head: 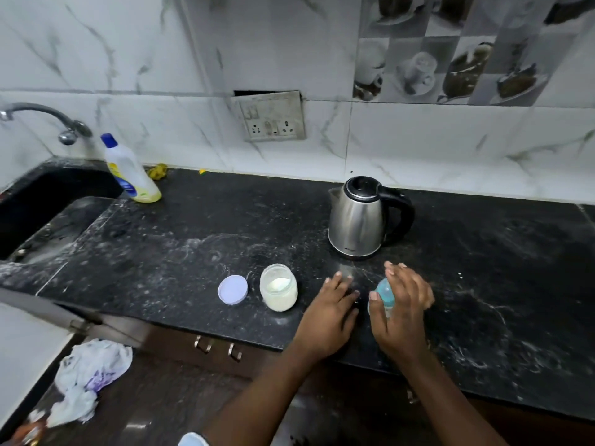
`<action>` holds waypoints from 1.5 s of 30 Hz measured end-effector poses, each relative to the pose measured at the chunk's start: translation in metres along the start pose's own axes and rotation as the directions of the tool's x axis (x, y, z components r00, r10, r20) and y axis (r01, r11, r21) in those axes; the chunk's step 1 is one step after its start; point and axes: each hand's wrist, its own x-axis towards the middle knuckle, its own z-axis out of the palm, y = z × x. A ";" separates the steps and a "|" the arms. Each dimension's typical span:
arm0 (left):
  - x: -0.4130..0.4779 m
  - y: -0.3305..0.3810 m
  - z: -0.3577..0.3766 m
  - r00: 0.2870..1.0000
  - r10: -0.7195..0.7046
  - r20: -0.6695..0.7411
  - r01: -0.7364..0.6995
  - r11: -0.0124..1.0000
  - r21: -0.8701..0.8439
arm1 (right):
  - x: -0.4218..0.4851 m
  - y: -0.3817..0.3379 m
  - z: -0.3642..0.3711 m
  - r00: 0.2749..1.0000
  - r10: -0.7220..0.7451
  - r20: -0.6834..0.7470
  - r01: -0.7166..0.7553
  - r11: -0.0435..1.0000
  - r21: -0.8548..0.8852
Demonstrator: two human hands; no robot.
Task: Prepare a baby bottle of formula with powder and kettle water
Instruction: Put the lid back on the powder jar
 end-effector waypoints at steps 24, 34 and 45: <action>-0.035 -0.175 -0.137 0.592 -0.791 0.153 0.659 0.585 0.474 | -0.008 -0.077 0.149 0.623 0.405 0.670 -0.630 0.767 0.123; -0.020 -0.142 -0.147 0.695 -0.692 -0.195 0.445 0.627 -0.640 | -0.015 -0.085 0.157 0.588 0.497 0.638 -0.704 0.703 0.101; -0.019 -0.097 -0.111 0.891 -0.341 -0.301 0.056 0.740 -0.670 | 0.076 -0.102 0.103 0.701 0.255 0.666 -0.529 0.812 0.246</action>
